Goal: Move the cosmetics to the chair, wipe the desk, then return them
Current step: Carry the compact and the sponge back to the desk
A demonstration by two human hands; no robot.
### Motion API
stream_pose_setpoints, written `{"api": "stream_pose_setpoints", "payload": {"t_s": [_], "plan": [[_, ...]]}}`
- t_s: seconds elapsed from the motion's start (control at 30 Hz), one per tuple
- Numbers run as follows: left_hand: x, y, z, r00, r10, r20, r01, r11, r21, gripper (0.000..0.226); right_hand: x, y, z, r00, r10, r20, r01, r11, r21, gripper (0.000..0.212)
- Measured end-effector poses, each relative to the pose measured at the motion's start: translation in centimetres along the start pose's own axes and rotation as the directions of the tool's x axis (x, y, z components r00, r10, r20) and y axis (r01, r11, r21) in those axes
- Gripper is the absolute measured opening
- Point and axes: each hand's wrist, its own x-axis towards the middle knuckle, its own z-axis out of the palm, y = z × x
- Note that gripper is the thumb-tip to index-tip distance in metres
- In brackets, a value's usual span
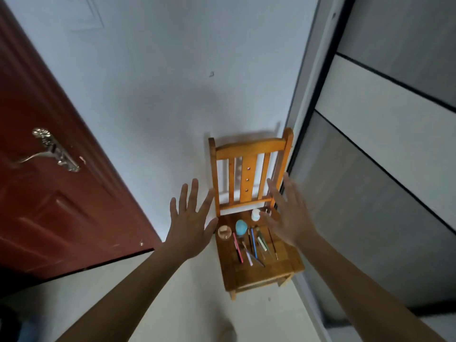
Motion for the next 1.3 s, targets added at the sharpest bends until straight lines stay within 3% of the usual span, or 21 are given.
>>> {"api": "stream_pose_setpoints", "payload": {"t_s": [0.1, 0.27, 0.5, 0.73, 0.87, 1.07, 1.3], "plan": [[6.0, 0.4, 1.1, 0.999, 0.001, 0.047, -0.001, 1.0, -0.013, 0.07, 5.6, 1.6, 0.8, 0.996, -0.088, 0.02, 0.088, 0.996, 0.007, 0.081], [11.9, 1.4, 4.3, 0.991, -0.026, 0.129, 0.026, 1.0, 0.0, 0.068, 10.7, 4.4, 2.9, 0.997, -0.06, 0.046, 0.056, 0.996, 0.074, 0.084], [16.1, 3.8, 11.0, 0.951, -0.131, 0.279, 0.131, 0.991, 0.02, 0.071, 15.8, 9.9, 7.4, 0.966, -0.086, 0.245, 0.074, 0.996, 0.057, 0.08], [16.7, 5.1, 21.4, 0.859, -0.227, 0.459, 0.257, 0.966, -0.003, 0.088, 17.3, 14.4, 16.8, 0.897, -0.183, 0.403, 0.156, 0.983, 0.099, 0.079], [16.4, 4.8, 29.5, 0.83, -0.276, 0.485, 0.315, 0.949, 0.0, 0.085, 17.1, 15.9, 23.7, 0.908, -0.22, 0.356, 0.227, 0.974, 0.022, 0.077], [15.2, 3.4, 40.8, 0.79, -0.361, 0.495, 0.432, 0.901, -0.033, 0.083, 16.0, 17.6, 36.3, 0.812, -0.128, 0.57, -0.001, 0.975, 0.221, 0.09], [14.8, 0.9, 48.3, 0.821, -0.34, 0.458, 0.43, 0.896, -0.107, 0.078, 14.4, 17.0, 45.7, 0.82, -0.163, 0.549, 0.022, 0.967, 0.254, 0.101]]}}
